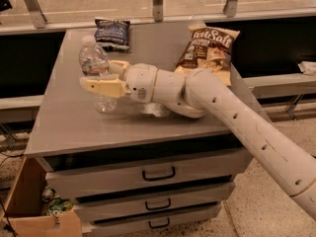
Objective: Place water bottle upright
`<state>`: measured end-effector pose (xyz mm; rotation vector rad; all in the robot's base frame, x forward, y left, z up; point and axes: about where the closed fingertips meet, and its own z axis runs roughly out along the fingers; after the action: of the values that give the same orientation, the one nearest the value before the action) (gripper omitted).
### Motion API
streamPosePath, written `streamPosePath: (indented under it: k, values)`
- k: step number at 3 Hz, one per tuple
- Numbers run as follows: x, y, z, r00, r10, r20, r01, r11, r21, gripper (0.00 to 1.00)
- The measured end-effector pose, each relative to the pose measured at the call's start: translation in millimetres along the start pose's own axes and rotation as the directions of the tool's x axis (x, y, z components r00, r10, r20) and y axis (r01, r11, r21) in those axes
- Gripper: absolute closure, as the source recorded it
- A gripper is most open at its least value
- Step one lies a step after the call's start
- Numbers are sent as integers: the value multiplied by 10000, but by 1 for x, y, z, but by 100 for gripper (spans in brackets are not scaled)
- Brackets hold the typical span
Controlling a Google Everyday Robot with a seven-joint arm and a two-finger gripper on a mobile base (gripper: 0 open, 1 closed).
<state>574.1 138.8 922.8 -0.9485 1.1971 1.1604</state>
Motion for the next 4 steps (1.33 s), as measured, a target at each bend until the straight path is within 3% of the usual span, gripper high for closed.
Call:
streamPosePath:
  k: [1,2,3,4]
  values:
    - [5,1,-8,9999,31,-153,-29,9999,109,0]
    - [7,2,-19,9989,-68,-474,78,9997,229,0]
    - [-5,-8,-56,9841,-799,-1586,879,9951,444,0]
    - [-38,-13,-124,9335,-1757,-3125,2029,9776,565,0]
